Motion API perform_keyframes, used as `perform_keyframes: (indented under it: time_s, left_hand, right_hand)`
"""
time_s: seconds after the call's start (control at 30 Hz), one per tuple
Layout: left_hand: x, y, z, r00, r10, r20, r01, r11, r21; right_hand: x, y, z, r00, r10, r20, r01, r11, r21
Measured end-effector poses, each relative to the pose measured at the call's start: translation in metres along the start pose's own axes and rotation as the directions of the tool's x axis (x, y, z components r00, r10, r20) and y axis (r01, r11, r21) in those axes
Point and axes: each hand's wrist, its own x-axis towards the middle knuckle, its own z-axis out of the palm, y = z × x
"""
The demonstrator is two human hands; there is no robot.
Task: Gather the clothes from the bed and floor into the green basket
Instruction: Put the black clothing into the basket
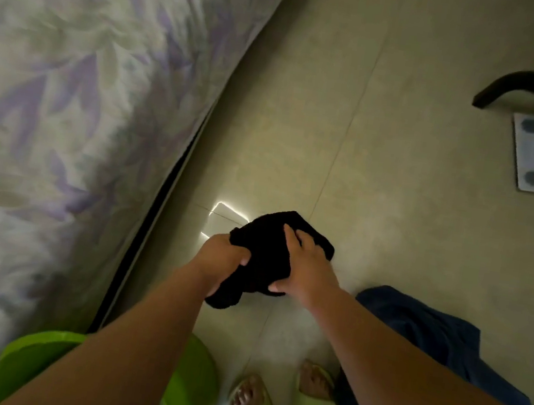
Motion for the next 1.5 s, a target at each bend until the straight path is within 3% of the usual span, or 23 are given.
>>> perform_keyframes:
  time_s: [0.1,0.27,0.37,0.5,0.57,0.63,0.77,0.83,0.93,1.07,1.17,1.3,1.4,1.5]
  left_hand:
    - [-0.044,0.005,-0.020,0.996,0.080,0.034,-0.082,0.995,0.053]
    - [-0.102,0.022,-0.056,0.979,0.181,0.096,-0.197,0.963,0.187]
    - [-0.131,0.021,-0.079,0.979,0.204,0.007,-0.202,0.967,0.156]
    - [-0.150,0.003,-0.097,0.912,0.273,-0.306,-0.305,0.950,-0.061]
    - [-0.154,-0.015,-0.104,0.862,0.231,-0.452,-0.315,0.942,-0.119]
    - [-0.153,-0.031,-0.104,0.864,0.098,-0.493,-0.237,0.944,-0.228]
    - [-0.165,-0.077,-0.097,0.952,-0.142,-0.271,0.006,0.894,-0.449]
    - [-0.178,-0.103,-0.092,0.978,-0.114,-0.176,0.004,0.848,-0.530]
    - [-0.183,-0.133,-0.092,0.988,-0.053,-0.142,-0.048,0.780,-0.623]
    - [-0.194,-0.171,-0.110,1.000,-0.026,0.006,0.023,0.711,-0.703]
    - [-0.239,-0.186,-0.123,0.997,-0.022,0.068,0.068,0.584,-0.809]
    - [-0.252,-0.230,-0.139,0.998,0.022,0.062,0.041,0.542,-0.839]
    - [-0.257,-0.264,-0.143,0.998,-0.019,0.052,0.054,0.537,-0.842]
    - [-0.259,-0.287,-0.142,0.999,-0.037,-0.013,0.011,0.594,-0.805]
  right_hand:
    - [-0.022,-0.026,-0.019,0.993,-0.114,-0.035,0.103,0.970,-0.218]
    - [-0.055,-0.060,-0.044,0.954,-0.280,-0.109,0.228,0.912,-0.341]
    - [-0.073,-0.084,-0.052,0.957,-0.257,-0.136,0.241,0.962,-0.127]
    - [-0.094,-0.114,-0.055,0.982,-0.141,-0.129,0.167,0.959,0.227]
    - [-0.104,-0.128,-0.051,0.992,-0.100,-0.083,0.122,0.935,0.334]
    - [-0.112,-0.135,-0.049,0.998,-0.046,-0.032,0.055,0.884,0.464]
    - [-0.137,-0.154,-0.029,0.991,0.062,0.121,-0.131,0.682,0.720]
    - [-0.152,-0.162,-0.014,0.974,0.086,0.211,-0.223,0.554,0.802]
    - [-0.174,-0.176,0.000,0.962,0.016,0.274,-0.260,0.372,0.891]
    - [-0.204,-0.192,0.029,0.929,-0.152,0.337,-0.296,0.240,0.924]
    - [-0.225,-0.202,0.054,0.892,-0.224,0.392,-0.344,0.225,0.912]
    - [-0.248,-0.215,0.084,0.833,-0.267,0.484,-0.416,0.273,0.867]
    - [-0.260,-0.220,0.112,0.798,-0.255,0.546,-0.476,0.288,0.831]
    - [-0.262,-0.227,0.144,0.755,-0.220,0.617,-0.533,0.342,0.774]
